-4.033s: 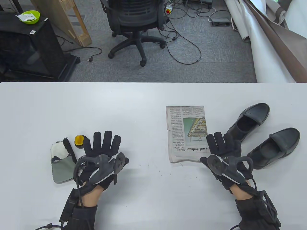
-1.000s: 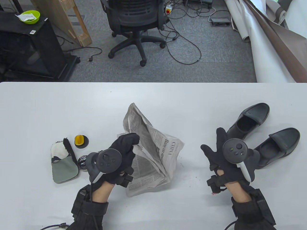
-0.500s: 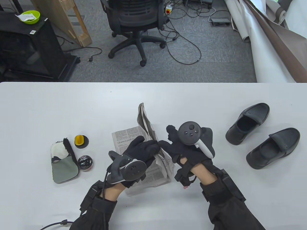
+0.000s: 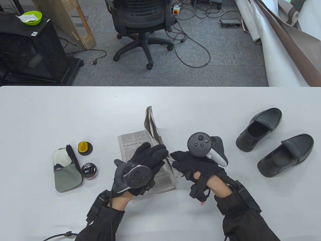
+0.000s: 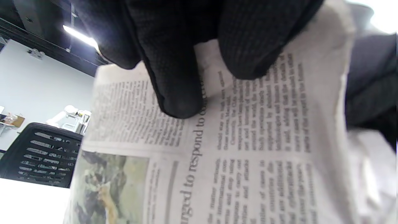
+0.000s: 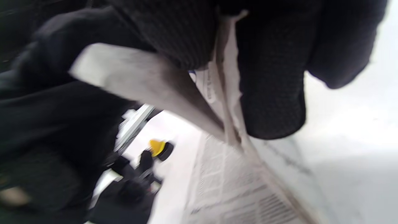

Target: Dip and apply built-in sponge shoe polish on shoes

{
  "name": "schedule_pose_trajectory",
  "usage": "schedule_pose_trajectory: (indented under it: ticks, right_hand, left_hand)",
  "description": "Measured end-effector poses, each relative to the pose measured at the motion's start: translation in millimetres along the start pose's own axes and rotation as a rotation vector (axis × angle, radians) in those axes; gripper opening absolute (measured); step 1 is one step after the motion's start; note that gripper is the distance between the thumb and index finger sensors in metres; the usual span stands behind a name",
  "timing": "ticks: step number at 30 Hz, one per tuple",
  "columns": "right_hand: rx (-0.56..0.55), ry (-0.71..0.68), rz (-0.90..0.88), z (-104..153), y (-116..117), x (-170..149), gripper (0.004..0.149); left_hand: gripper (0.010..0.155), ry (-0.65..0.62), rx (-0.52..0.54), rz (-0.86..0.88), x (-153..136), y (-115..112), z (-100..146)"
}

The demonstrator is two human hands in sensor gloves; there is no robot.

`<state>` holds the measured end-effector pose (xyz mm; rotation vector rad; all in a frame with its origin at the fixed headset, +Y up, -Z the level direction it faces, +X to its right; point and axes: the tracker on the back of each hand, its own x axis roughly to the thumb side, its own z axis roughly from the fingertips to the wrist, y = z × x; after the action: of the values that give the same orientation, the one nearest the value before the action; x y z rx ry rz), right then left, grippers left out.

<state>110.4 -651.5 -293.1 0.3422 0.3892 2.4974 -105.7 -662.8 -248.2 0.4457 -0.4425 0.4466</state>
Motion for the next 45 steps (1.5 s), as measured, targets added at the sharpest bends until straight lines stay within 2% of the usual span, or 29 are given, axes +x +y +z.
schedule_pose_trajectory:
  ticks: [2,5,10,13,17,23,27,31,34,36,38,40,42,43,45]
  right_hand:
    - [-0.072,0.093,0.075,5,-7,-13,0.047]
    - [-0.106,0.203,0.104,9,-16,-38,0.047]
    - [-0.089,0.334,0.08,17,-30,-89,0.046]
    - [-0.031,0.401,0.1,20,-35,-117,0.046]
    - [0.001,0.449,0.167,24,-41,-127,0.06]
    - [-0.058,0.306,0.167,27,-56,-82,0.081]
    - [-0.171,0.15,0.188,21,-67,-34,0.089]
    - [-0.241,0.023,0.424,6,-53,2,0.094]
    - [-0.212,-0.116,0.447,-12,-37,13,0.1]
    - [-0.174,-0.162,0.424,-23,-29,13,0.095]
    - [-0.171,-0.209,0.383,-30,-26,10,0.078]
    - [-0.215,-0.221,0.29,-33,-27,3,0.058]
    - [-0.252,-0.245,0.24,-33,-29,-4,0.052]
    - [-0.266,-0.266,0.219,-31,-29,-6,0.058]
    - [-0.272,-0.31,0.204,-29,-28,-7,0.09]
  left_hand:
    - [0.04,0.024,0.027,0.017,-6,7,3]
    - [0.04,0.073,0.051,0.038,-18,17,6]
    - [0.04,0.136,0.083,0.099,-38,31,7]
    - [0.04,0.134,0.054,0.121,-42,31,6]
    - [0.04,0.09,0.014,0.128,-34,24,-1]
    - [0.041,0.04,-0.026,0.077,-9,19,-14]
    - [0.041,-0.023,-0.065,-0.031,9,20,-26]
    - [0.041,-0.083,-0.127,-0.029,25,17,-36]
    - [0.041,-0.123,-0.19,-0.052,34,10,-40]
    - [0.041,-0.129,-0.167,-0.048,38,8,-41]
    - [0.041,-0.13,-0.161,-0.041,40,7,-40]
    - [0.041,-0.135,-0.176,-0.042,38,6,-39]
    - [0.041,-0.13,-0.188,-0.02,34,6,-36]
    - [0.041,-0.128,-0.186,-0.005,31,6,-35]
    - [0.041,-0.116,-0.18,0.009,28,7,-35]
